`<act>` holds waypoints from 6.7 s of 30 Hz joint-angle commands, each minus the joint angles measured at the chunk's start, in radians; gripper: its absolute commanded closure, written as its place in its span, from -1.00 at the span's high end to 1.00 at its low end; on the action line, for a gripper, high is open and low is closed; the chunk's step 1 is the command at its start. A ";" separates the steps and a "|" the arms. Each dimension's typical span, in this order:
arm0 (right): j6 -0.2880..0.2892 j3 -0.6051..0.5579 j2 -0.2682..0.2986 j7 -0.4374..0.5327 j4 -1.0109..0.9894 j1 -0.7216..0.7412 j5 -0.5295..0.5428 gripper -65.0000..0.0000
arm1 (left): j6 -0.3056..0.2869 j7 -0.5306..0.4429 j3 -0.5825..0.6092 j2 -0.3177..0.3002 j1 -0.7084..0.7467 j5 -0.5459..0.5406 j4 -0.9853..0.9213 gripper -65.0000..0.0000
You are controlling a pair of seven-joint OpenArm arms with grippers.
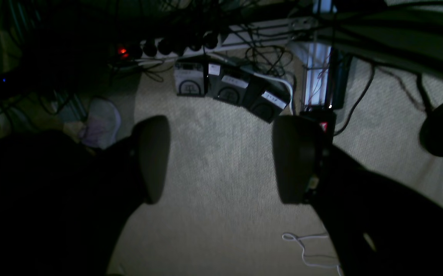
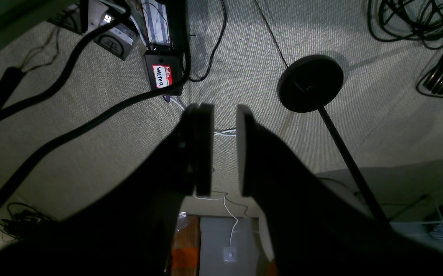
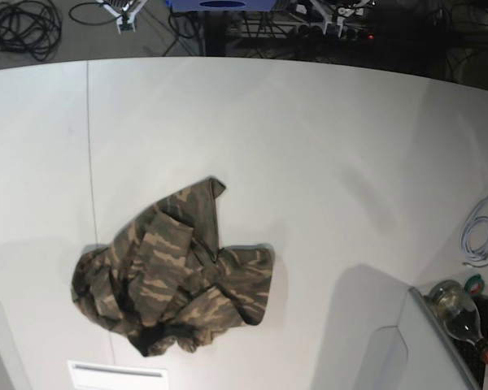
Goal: Layout the t-shirt on the table in an organized manner, then fold the t-shirt properly
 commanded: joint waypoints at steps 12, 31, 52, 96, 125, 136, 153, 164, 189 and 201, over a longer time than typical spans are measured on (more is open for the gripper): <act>0.003 0.002 0.003 0.003 0.000 -0.008 0.002 -0.73 | 0.005 -0.005 -0.001 -0.004 0.008 0.002 0.001 -1.00; 0.001 -0.004 0.003 0.000 0.000 -0.008 -0.003 -0.96 | 0.005 -0.008 0.009 -0.004 0.034 0.008 0.004 -1.00; 0.000 0.149 -0.004 -0.207 0.636 -0.450 0.004 -0.99 | 0.005 -0.008 -0.001 -0.110 0.379 0.000 0.506 -1.00; 0.578 0.517 0.021 -0.635 0.837 0.457 0.004 0.44 | 0.005 0.497 -0.158 0.032 0.225 -0.325 1.473 -0.46; 0.581 0.424 -0.014 -0.849 1.364 0.173 0.102 -1.00 | 0.005 0.494 -0.006 -0.014 -0.063 -0.317 1.210 -1.00; 0.581 0.425 0.032 -0.895 1.467 0.103 0.099 -1.00 | 0.005 0.477 0.220 0.161 -0.485 -0.319 0.857 -1.00; 0.581 0.431 0.105 -0.893 1.500 -0.022 0.097 -1.00 | 0.009 0.037 0.230 0.043 -0.695 -0.319 0.076 -1.00; 0.578 0.424 0.131 -0.885 1.272 0.011 0.094 -1.00 | 0.011 0.184 0.180 -0.109 -0.410 -0.325 0.538 -1.00; 0.572 0.026 0.108 -0.638 1.320 0.173 -0.207 0.21 | 0.008 0.426 -0.136 -0.081 -0.042 -0.319 1.167 -1.00; 0.572 0.025 0.102 -0.575 1.286 0.225 -0.259 -1.00 | 0.005 0.425 -0.204 -0.081 0.074 -0.319 1.201 -1.00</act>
